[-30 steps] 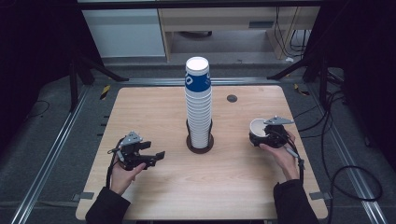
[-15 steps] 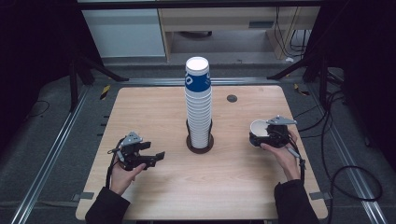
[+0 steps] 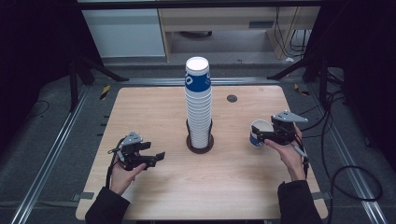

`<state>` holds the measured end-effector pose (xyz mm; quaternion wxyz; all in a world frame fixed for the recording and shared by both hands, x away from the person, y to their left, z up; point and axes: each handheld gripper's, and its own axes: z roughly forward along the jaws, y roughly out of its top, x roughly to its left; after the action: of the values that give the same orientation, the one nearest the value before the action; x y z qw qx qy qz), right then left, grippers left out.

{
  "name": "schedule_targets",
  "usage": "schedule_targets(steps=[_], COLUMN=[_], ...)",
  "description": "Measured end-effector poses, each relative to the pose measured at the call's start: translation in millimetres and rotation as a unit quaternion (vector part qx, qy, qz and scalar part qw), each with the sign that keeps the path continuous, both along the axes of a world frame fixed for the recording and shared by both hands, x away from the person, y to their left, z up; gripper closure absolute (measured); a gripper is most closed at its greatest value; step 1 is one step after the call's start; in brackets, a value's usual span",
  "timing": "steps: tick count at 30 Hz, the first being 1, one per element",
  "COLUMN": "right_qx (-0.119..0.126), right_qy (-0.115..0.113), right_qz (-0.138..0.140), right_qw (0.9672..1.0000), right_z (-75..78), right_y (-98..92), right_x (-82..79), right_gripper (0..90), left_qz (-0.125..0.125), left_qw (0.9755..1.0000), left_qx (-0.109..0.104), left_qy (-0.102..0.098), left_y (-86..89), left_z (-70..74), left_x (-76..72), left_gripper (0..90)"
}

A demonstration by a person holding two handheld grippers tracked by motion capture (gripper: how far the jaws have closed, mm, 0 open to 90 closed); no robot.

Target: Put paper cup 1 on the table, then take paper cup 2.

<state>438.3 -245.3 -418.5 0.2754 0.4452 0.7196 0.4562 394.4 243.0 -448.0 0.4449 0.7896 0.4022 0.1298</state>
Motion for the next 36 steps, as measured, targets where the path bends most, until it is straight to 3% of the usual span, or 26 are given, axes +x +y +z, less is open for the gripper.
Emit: schedule_targets(steps=[3,8,18,24,27,32,36], right_qx=[0.014,0.017,0.054,0.061,0.086,0.088,0.09], right_qy=[-0.013,-0.033,-0.071,-0.083,-0.089,-0.103,-0.108], right_qz=[0.02,0.04,0.084,0.108,0.132,0.156,0.165], right_qw=[0.9996,0.9985,0.9924,0.9888,0.9835,0.9784,0.9762], right_z=[16.6,32.7,75.2,91.9,107.3,126.5,137.6], right_y=[9.4,19.5,40.6,54.8,68.0,90.8,109.2], right_x=[-7.2,-16.0,-35.1,-35.5,-34.2,-27.7,-18.8], right_gripper=[10.7,10.1,8.5,8.0,7.6,7.1,6.5], left_qz=[0.0,0.0,0.004,0.002,0.003,0.001,0.001], left_qw=[1.0,1.0,1.0,0.9999,0.9999,0.9999,0.9999], left_qx=[-0.001,0.001,0.001,0.01,0.01,0.01,0.01], left_qy=[0.0,0.001,0.009,0.004,0.006,0.004,0.003], left_y=[-0.4,-0.3,-2.3,-5.0,-4.5,-6.8,-5.9], left_z=[-0.4,-0.5,-2.2,-2.8,-3.4,-3.2,-1.9], left_x=[0.3,0.8,3.1,2.1,2.7,3.4,2.9], left_gripper=[18.4,18.1,17.9,17.6,17.9,18.0,17.9])
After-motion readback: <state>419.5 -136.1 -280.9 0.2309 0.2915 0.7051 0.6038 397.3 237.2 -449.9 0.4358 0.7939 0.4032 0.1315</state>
